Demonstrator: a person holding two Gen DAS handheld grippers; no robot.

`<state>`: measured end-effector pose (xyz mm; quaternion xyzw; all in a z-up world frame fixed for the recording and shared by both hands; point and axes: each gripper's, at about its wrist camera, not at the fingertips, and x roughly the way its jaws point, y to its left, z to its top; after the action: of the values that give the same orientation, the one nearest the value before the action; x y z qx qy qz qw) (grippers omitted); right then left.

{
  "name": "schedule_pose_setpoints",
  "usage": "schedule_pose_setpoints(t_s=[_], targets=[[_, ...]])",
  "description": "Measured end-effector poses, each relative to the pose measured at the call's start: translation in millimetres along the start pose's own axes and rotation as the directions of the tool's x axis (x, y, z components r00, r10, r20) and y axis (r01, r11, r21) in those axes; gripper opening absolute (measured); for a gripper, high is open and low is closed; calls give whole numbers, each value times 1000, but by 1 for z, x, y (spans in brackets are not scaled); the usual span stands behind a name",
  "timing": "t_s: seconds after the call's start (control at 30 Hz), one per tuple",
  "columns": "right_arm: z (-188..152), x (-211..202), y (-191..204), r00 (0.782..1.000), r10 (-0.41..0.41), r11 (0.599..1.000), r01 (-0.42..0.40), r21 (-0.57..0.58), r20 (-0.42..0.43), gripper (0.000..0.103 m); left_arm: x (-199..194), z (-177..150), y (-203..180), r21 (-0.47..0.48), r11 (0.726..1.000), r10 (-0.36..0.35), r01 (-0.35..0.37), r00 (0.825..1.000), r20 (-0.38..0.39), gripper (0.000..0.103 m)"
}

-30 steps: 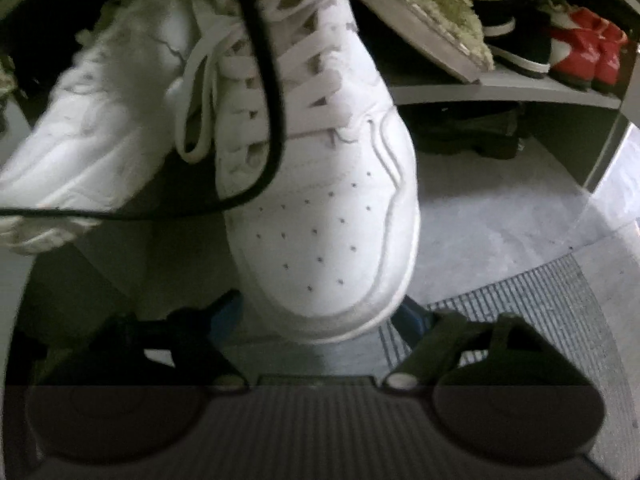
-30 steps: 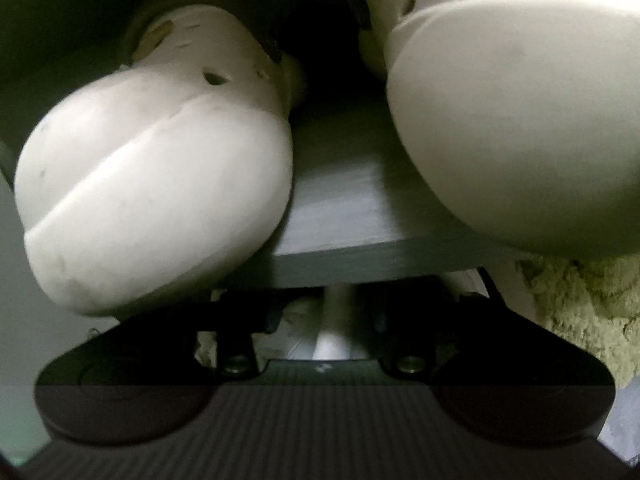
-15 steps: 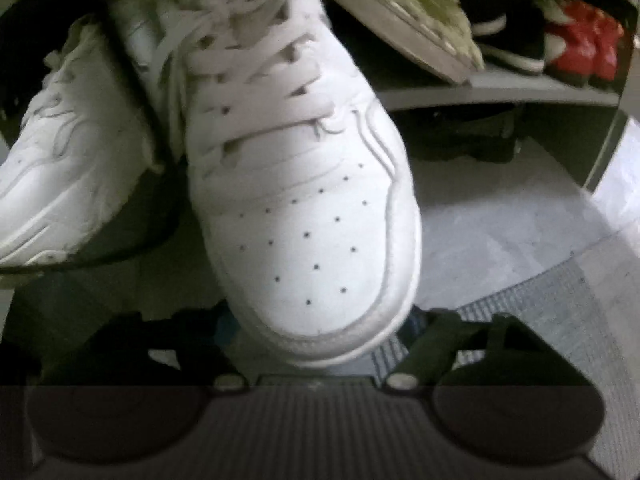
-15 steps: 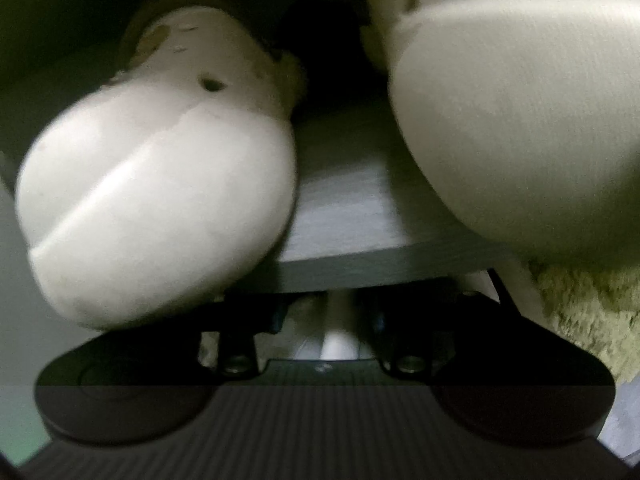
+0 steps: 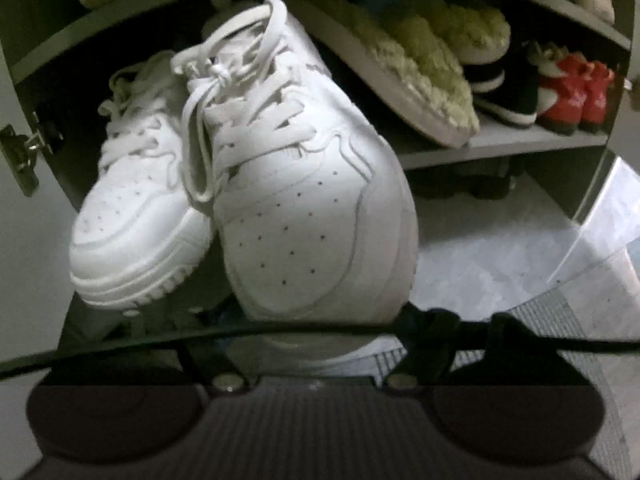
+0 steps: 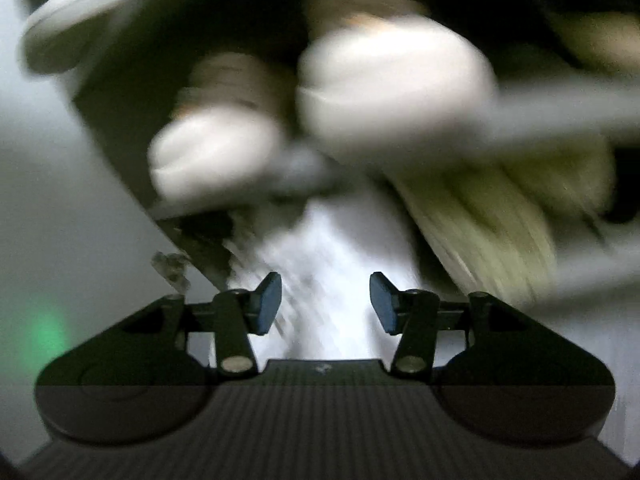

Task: Organize scattered shoes
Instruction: 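Open the right gripper and withdraw it from the shelved sneakers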

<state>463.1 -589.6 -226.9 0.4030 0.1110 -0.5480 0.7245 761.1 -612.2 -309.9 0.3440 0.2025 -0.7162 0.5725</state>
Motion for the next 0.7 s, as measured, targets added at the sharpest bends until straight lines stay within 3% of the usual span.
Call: schedule_pose_setpoints(t_s=[0.07, 0.1, 0.13, 0.23, 0.33, 0.37, 0.5, 0.6, 0.7], targets=[[8, 80, 1, 999, 16, 989, -9, 148, -49, 56, 4, -1, -5, 9, 1000, 3, -3, 1000, 0, 78], [11, 112, 5, 996, 38, 977, -22, 213, -75, 63, 3, -1, -4, 15, 1000, 3, -3, 1000, -2, 78], [15, 124, 12, 990, 82, 954, -46, 298, -111, 70, 3, -2, -3, 20, 1000, 3, -3, 1000, -5, 78], [1, 143, 4, 968, 193, 864, -90, 495, -162, 76, -1, -3, 5, 37, 999, -2, 2, 1000, -10, 78], [-10, 134, 1, 969, 220, 820, -118, 560, -117, 76, 0, -2, 7, 40, 999, 0, 0, 1000, -12, 78], [-9, 142, 8, 968, 222, 818, -122, 562, -113, 76, 1, -2, 8, 42, 999, 5, -5, 1000, -13, 78], [-2, 163, 35, 975, 145, 889, -52, 455, -171, 68, 7, -2, 16, 38, 998, 43, -42, 999, -28, 76], [0, 176, 53, 970, 165, 911, -80, 404, -180, 65, 10, 2, 31, -16, 998, 58, -58, 998, -14, 79], [-1, 197, 83, 964, 175, 926, -93, 366, -198, 63, 20, 13, 48, -88, 989, 118, -120, 993, -27, 82]])
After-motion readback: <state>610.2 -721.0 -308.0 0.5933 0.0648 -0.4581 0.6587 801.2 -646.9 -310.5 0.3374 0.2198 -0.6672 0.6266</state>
